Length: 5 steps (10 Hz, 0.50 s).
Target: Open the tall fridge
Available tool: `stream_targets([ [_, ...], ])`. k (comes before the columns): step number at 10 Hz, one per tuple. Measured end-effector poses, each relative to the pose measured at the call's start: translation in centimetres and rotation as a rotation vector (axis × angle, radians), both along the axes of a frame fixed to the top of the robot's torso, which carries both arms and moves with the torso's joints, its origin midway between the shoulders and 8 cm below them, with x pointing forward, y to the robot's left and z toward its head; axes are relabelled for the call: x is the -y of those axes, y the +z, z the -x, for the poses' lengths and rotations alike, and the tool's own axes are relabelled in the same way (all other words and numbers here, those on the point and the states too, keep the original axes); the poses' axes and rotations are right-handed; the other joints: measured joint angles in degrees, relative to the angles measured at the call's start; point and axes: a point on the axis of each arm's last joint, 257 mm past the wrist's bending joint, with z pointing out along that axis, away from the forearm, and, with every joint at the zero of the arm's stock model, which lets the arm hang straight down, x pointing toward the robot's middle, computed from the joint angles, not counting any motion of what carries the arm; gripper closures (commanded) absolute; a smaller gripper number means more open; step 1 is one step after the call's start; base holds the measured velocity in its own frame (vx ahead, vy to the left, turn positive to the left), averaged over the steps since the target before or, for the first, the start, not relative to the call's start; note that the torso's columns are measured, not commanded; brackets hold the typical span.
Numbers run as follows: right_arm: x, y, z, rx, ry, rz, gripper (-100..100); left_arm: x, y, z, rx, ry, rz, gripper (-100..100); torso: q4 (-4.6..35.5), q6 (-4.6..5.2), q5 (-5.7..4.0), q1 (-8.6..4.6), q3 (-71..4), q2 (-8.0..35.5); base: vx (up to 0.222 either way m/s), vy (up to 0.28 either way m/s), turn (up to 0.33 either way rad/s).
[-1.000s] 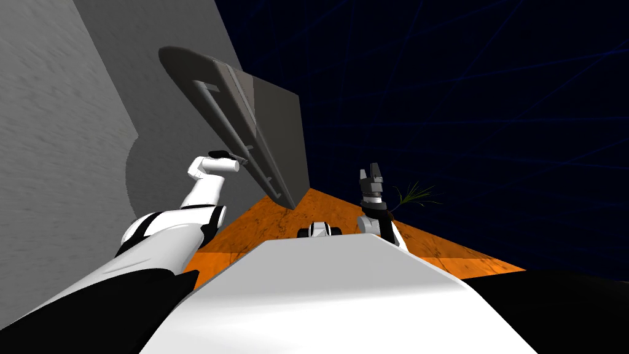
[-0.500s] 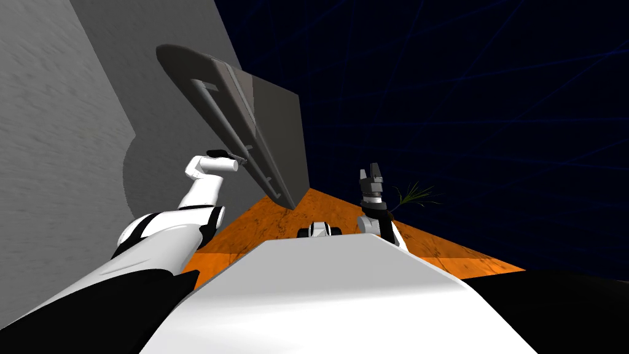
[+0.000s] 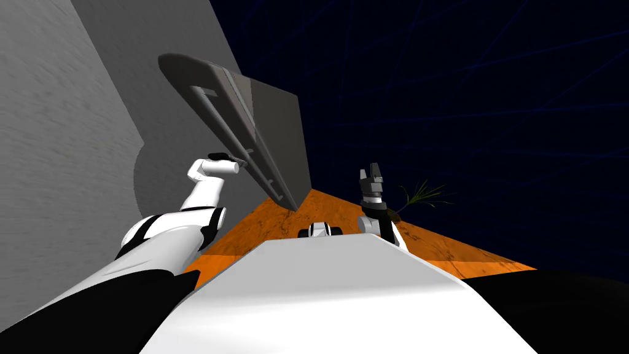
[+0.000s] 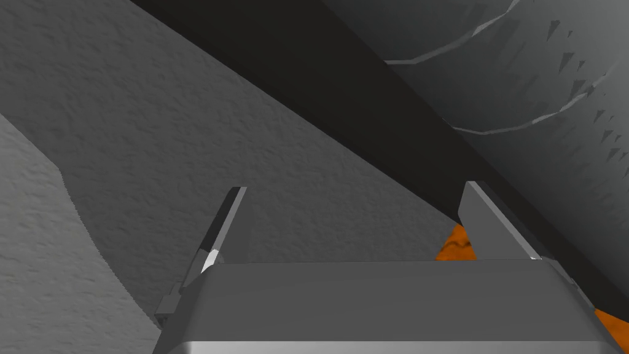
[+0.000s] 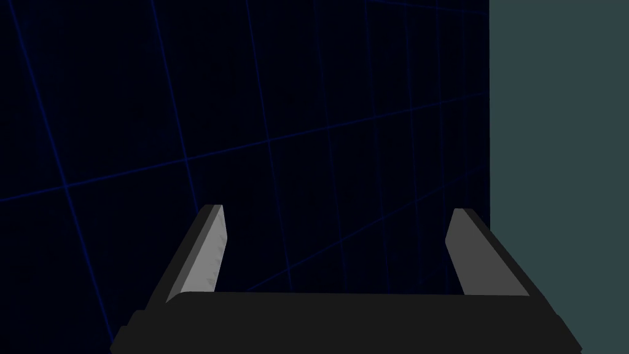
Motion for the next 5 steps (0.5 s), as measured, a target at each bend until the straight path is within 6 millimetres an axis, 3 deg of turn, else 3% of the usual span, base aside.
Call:
stream_targets([
  [1,0.0,0.0,0.0,0.0,0.0,0.0,0,0.2,1.0,0.0,0.002,0.0,-0.014,100,0.1,0.05,-0.13,-0.34,0.18,0.29,-0.034,-0.032,-0.006],
  [3,0.0,0.0,0.0,0.0,0.0,0.0,0,0.9,0.9,-0.4,-0.005,-0.023,-0.014,100,0.05,-0.16,0.04,0.3,0.09,0.09,-0.011,0.1,0.193],
  [4,0.0,0.0,0.0,0.0,0.0,0.0,0,1.6,0.8,-0.7,-0.011,-0.049,-0.016,100,0.01,-0.08,0.11,0.35,0.04,0.02,-0.003,0.067,-0.014],
  [5,0.0,0.0,0.0,0.0,0.0,0.0,0,2.1,0.6,-0.8,-0.014,-0.063,-0.012,100,0.0,-0.05,0.02,0.05,0.01,-0.02,-0.002,0.116,0.216],
])
